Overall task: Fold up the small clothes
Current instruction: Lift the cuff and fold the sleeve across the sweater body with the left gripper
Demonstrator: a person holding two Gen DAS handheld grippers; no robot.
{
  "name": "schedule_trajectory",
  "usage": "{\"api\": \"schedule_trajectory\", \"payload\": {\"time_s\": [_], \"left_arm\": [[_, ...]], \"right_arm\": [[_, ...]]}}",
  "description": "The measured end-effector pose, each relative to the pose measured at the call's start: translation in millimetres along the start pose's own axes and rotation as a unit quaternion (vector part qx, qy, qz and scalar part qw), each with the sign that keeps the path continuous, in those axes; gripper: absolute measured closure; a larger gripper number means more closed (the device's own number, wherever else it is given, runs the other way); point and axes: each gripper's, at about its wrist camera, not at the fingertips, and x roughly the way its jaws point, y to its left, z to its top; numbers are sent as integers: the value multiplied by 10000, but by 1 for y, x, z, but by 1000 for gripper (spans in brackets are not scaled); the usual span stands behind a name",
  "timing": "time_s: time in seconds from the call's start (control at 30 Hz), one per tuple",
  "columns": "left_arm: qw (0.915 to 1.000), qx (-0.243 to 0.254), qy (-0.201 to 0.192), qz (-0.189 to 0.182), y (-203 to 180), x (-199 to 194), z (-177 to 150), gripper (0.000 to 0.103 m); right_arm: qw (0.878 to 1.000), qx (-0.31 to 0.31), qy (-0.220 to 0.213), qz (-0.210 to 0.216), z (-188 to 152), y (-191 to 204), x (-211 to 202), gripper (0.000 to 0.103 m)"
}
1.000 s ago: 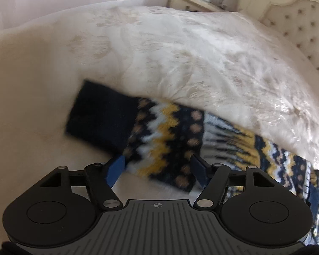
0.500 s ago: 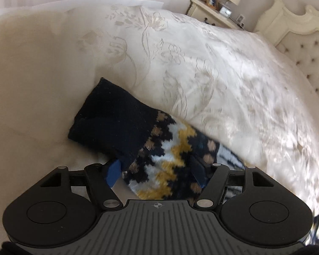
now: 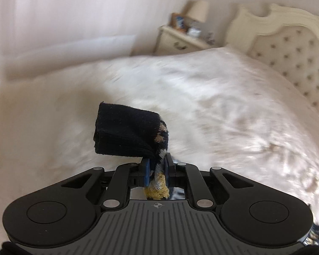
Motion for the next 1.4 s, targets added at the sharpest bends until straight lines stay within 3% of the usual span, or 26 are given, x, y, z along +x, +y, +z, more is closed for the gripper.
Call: {"api": "schedule_trajectory", "payload": {"time_s": [0.13, 0.33, 0.57, 0.87, 1.0, 1.23, 1.4], "left_arm": [[9973, 531, -209, -455, -55, -32, 7, 91], [9844, 1173, -393, -1255, -152, -80, -12, 91], [9670, 1617, -88, -1968, -268, -94, -76, 90], [9432, 2312, 717, -2277, -374, -70, -180, 90], [9328, 2608, 1013, -2272, -401, -66, -214, 89], [9065, 2938, 1404, -2688, -422, -68, -239, 82], [8995, 3195, 1367, -2649, -429, -75, -243, 74]], "right_arm": [[9999, 72, -77, 117, -5, -18, -8, 1], [9992, 185, -234, 280, -12, -59, -26, 1], [9975, 508, -438, 206, -28, -130, -62, 1], [9934, 986, -586, -49, -53, -211, -102, 1], [9919, 1098, -629, -116, -62, -234, -113, 1], [9914, 1160, -589, -133, -68, -247, -113, 1], [9920, 1092, -603, -172, -64, -243, -112, 1]]}}
